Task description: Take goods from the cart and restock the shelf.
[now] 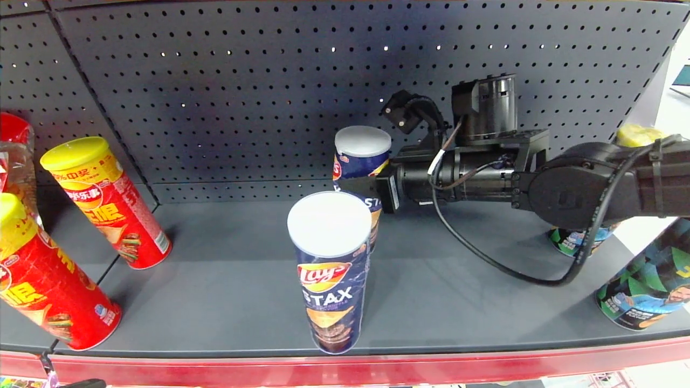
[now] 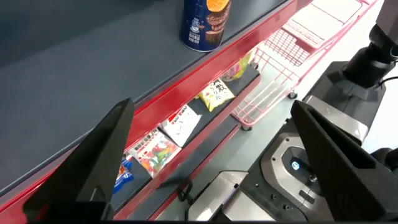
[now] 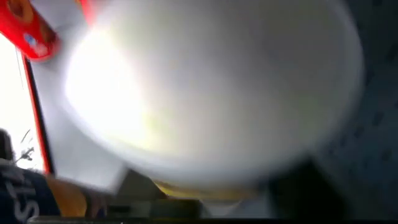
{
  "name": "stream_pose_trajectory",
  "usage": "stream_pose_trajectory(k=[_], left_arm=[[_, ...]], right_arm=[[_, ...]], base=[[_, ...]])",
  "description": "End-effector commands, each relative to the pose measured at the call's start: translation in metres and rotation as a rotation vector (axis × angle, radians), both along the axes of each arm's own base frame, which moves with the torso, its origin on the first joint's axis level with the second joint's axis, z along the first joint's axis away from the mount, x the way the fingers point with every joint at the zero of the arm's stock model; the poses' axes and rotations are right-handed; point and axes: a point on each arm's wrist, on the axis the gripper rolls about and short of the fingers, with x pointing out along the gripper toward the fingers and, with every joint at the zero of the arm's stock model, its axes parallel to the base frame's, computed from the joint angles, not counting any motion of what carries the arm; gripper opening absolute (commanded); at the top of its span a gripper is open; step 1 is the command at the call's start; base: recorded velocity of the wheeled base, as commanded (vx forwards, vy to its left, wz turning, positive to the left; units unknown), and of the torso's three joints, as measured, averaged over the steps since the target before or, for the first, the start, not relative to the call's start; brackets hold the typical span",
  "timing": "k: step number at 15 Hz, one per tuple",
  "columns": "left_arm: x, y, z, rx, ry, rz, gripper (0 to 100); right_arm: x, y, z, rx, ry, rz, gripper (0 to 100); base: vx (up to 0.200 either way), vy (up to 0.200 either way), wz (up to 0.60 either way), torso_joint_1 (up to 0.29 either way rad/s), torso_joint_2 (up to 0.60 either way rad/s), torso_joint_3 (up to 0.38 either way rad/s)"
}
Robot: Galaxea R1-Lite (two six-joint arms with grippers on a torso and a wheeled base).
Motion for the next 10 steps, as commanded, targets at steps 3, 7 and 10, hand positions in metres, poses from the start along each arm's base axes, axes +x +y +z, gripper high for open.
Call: stream_pose_trajectory(k=[3, 7, 10], left_arm=[[0.002, -0.001, 0.000, 0.008, 0.013, 0.001, 100], [0.013, -0.008, 0.006, 0.036, 0.050, 0.007, 100], [0.031, -0.019, 0.013, 0.084, 0.106, 0.036, 100]], right_arm=[[-0.018, -0.010, 0.011, 0.022, 0.011, -0.007, 100], [-0.048, -0.033, 0.012, -0.002, 0.021, -0.053, 100], [-0.093, -0.066, 0.006, -0.021, 0.041, -0.060, 100]], base=[[0.000, 0.000, 0.00, 0.000, 0.00, 0.000], [0.000, 0.000, 0.00, 0.000, 0.00, 0.000], [0.000, 0.000, 0.00, 0.000, 0.00, 0.000]])
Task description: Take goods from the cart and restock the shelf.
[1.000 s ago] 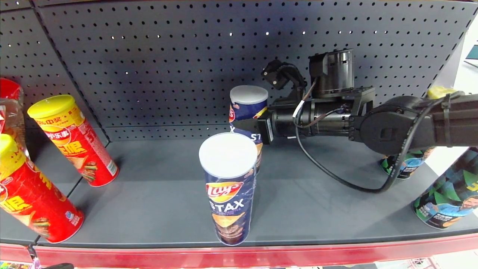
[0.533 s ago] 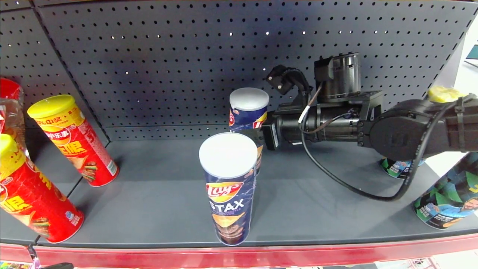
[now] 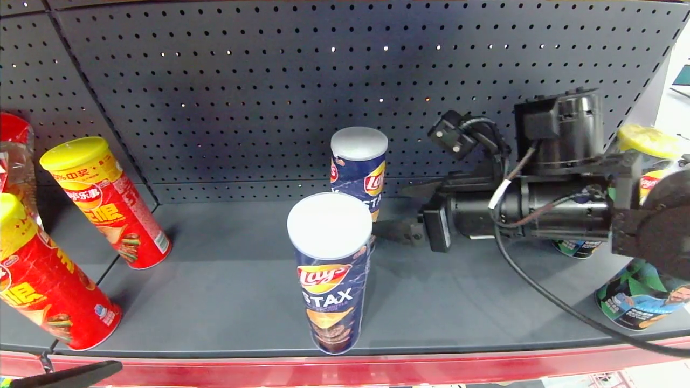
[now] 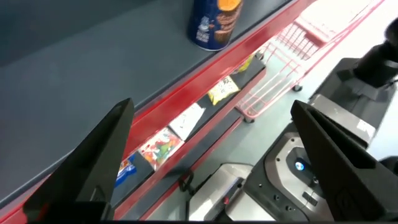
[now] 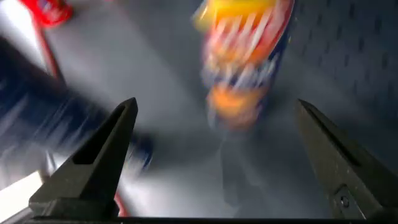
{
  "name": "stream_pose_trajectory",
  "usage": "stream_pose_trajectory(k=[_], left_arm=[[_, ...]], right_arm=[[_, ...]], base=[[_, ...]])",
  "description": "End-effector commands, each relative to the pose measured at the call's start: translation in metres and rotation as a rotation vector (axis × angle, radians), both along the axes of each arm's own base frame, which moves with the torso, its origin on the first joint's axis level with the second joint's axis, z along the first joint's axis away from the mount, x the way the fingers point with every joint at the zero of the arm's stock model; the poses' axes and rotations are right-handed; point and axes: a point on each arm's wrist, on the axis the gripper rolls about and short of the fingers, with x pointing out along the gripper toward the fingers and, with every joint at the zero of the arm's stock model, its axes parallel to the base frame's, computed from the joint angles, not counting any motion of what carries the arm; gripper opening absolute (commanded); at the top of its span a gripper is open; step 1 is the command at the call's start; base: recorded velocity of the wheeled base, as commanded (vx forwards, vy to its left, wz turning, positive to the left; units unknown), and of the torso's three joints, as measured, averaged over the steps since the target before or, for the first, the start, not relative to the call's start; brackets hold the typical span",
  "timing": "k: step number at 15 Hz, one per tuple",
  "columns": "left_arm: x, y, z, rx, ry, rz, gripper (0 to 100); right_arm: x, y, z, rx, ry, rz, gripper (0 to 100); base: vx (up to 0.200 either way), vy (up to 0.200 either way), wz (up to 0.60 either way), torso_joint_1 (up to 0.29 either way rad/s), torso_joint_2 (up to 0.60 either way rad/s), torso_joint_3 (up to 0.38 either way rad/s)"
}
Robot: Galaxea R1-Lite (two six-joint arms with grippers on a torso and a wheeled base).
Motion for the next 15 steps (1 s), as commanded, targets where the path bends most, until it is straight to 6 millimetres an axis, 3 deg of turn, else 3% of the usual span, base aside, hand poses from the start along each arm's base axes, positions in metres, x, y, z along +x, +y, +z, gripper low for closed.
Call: stream_pose_trajectory(k=[1, 9, 15], left_arm=[[0.018, -0.011, 0.002, 0.052, 0.069, 0.016, 100], [0.067, -0.042, 0.003, 0.168, 0.219, 0.041, 100], [0.074, -0.046, 0.003, 0.187, 0.214, 0.071, 100]], right_arm=[[-0.042, -0.031, 0.009, 0.017, -0.027, -0.007, 100], [-0.156, -0.116, -0.004, 0.090, -0.146, -0.034, 100], [-0.219, -0.166, -0.019, 0.154, -0.229, -0.165, 100]], base=[[0.000, 0.000, 0.00, 0.000, 0.00, 0.000], [0.000, 0.000, 0.00, 0.000, 0.00, 0.000], [0.000, 0.000, 0.00, 0.000, 0.00, 0.000]])
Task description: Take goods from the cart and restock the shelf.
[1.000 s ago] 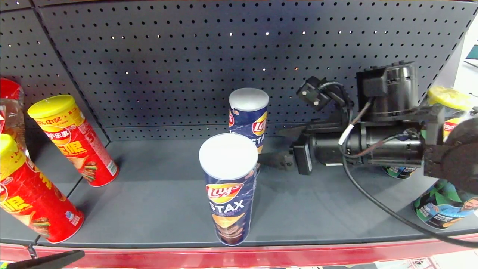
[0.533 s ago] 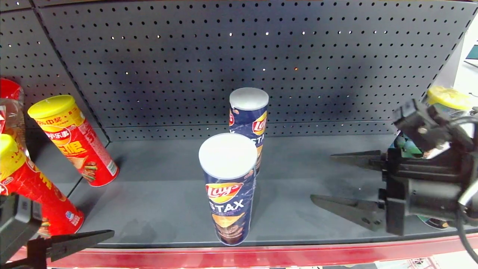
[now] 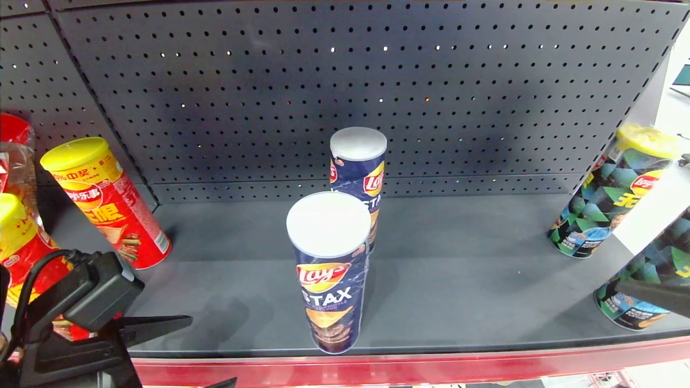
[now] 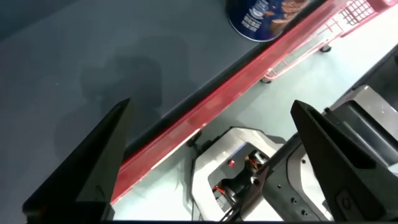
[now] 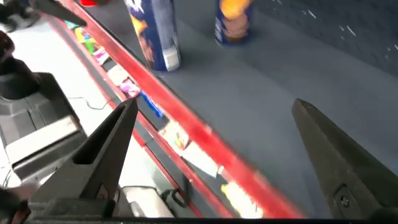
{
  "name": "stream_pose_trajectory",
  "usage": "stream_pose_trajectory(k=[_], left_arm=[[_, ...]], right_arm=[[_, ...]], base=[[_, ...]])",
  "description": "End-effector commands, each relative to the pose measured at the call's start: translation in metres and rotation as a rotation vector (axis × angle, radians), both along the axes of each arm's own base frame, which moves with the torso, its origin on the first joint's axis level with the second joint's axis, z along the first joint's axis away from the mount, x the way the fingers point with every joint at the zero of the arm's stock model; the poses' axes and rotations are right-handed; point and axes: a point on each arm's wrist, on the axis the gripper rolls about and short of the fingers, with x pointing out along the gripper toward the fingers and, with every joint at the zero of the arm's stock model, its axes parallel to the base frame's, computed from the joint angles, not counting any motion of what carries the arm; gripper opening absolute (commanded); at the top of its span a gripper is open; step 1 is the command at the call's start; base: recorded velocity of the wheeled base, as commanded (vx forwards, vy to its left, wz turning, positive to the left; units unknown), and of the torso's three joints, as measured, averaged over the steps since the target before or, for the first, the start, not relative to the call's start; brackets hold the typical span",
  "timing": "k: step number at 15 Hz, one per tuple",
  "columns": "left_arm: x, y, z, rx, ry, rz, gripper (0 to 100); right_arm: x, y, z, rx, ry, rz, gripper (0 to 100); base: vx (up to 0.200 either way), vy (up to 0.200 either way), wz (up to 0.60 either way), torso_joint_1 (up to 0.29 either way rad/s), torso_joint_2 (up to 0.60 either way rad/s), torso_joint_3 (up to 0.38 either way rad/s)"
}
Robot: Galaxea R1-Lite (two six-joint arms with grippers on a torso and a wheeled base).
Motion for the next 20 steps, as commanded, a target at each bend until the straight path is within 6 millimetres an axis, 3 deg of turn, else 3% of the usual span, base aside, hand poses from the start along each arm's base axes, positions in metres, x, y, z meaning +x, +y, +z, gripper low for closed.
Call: stream_pose_trajectory(k=[1, 3, 6, 10, 14, 20], left_arm=[[0.002, -0.001, -0.001, 0.008, 0.004, 0.007, 100], [0.005, -0.003, -0.003, 0.016, 0.012, 0.010, 100], [0.015, -0.009, -0.011, 0.068, 0.040, 0.028, 100], [0.033, -0.020, -0.018, 0.103, 0.047, 0.052, 100], [0.059, -0.040, -0.018, 0.083, 0.020, 0.032, 100], [0.079, -0.057, -0.016, 0.082, 0.020, 0.020, 100]], right_arm=[[-0.038, -0.027, -0.002, 0.077, -0.040, -0.085, 100], [-0.048, -0.034, -0.003, 0.087, -0.016, -0.125, 100], [-0.048, -0.037, -0.007, 0.082, -0.021, -0.313, 100], [-0.049, -0.038, -0.008, 0.109, -0.012, -0.419, 100], [-0.049, -0.038, -0.009, 0.115, -0.007, -0.440, 100], [-0.049, -0.038, -0.009, 0.117, -0.007, -0.440, 100]], base=[[0.000, 0.000, 0.00, 0.000, 0.00, 0.000], [0.000, 0.000, 0.00, 0.000, 0.00, 0.000], [0.000, 0.000, 0.00, 0.000, 0.00, 0.000], [0.000, 0.000, 0.00, 0.000, 0.00, 0.000], [0.000, 0.000, 0.00, 0.000, 0.00, 0.000], [0.000, 0.000, 0.00, 0.000, 0.00, 0.000]])
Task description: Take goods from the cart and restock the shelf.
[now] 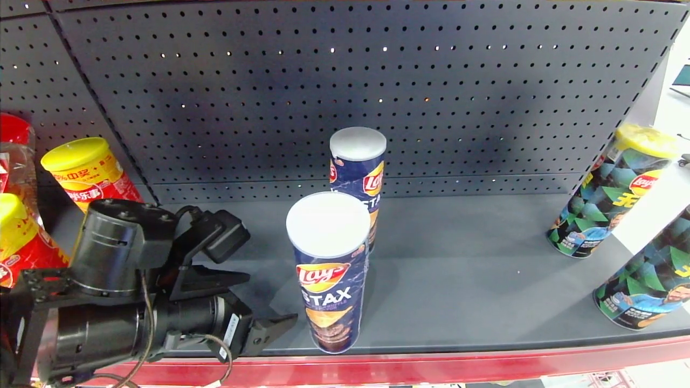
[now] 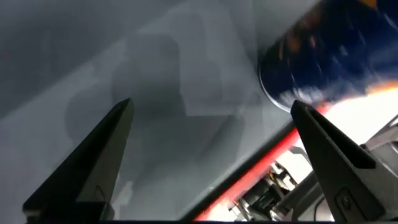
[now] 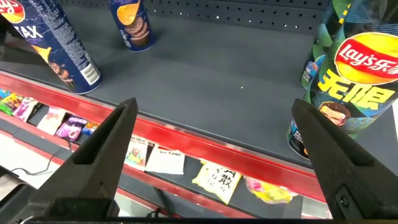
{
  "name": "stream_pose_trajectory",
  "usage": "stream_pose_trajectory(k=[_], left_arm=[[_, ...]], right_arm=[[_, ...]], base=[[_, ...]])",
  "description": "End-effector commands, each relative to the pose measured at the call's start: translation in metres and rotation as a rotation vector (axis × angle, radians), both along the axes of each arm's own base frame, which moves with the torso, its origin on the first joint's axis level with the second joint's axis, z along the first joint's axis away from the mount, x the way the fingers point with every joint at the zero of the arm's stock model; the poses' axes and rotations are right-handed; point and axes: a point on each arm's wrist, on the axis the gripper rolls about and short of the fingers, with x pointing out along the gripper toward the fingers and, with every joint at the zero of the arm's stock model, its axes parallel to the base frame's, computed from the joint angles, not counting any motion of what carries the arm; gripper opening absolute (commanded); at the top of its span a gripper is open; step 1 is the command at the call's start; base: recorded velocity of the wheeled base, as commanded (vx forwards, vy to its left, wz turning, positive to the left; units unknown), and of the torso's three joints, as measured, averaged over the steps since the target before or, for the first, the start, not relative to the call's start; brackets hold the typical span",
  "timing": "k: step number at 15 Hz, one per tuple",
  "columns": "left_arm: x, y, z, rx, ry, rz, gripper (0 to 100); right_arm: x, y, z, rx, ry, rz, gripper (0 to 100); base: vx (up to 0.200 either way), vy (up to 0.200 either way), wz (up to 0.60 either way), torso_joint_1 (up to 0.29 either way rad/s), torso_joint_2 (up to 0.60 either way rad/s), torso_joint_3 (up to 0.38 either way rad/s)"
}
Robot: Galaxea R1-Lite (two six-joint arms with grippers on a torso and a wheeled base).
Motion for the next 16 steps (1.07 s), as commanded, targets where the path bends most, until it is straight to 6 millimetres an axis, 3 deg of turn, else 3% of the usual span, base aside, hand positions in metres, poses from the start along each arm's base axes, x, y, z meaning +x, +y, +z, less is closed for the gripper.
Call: stream_pose_trajectory(k=[1, 16], left_arm=[[0.006, -0.004, -0.003, 0.008, 0.013, -0.003, 100], [0.015, -0.020, -0.006, 0.016, 0.025, -0.033, 100]], right_arm=[[0.001, 0.000, 0.000, -0.002, 0.005, 0.002, 100], [0.000, 0.000, 0.001, 0.002, -0.001, 0.001, 100]], base=[[0.000, 0.000, 0.00, 0.000, 0.00, 0.000], [0.000, 0.000, 0.00, 0.000, 0.00, 0.000]])
